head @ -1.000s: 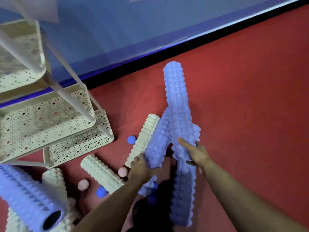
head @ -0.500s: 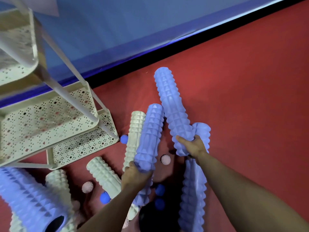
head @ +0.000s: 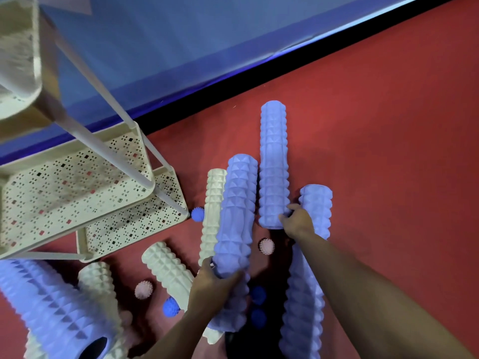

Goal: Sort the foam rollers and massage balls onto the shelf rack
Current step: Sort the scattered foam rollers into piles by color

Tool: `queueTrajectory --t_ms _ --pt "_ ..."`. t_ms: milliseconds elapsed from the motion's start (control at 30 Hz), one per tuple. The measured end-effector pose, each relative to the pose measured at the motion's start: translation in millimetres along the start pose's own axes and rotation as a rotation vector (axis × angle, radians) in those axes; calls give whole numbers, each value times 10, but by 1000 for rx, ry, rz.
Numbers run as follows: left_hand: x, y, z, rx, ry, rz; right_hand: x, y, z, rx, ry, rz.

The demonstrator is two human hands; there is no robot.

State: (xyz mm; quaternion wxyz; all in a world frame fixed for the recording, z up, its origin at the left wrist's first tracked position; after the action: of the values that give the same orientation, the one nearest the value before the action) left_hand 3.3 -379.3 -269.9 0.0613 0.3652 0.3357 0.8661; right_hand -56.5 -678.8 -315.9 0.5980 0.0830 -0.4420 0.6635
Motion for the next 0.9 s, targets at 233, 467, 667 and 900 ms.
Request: queueTrajectory --t_ms 233,467,667,900 --pt "8 66 112 113 24 -34 98 2 -34 0 -45 45" --pt "-108 129 103 89 64 -39 536 426 533 87 322 54" --pt "-176 292 74 51 85 -41 743 1358 209 -116 5 -256" --pt "-285 324 40 -75 53 -42 785 1570 -149 -377 -60 -263"
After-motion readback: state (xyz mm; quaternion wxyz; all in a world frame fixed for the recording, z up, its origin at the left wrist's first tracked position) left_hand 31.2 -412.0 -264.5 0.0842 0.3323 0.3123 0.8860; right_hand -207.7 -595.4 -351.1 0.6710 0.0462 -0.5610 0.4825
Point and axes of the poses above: each hand's wrist, its own x-axis away from the middle knuckle, its own z-axis out of the back of the hand, y = z × x, the point moved 7 cm from there along -x, towards the middle knuckle, and after that the axes turned 7 degrees about -z, right-handed, at the moved point
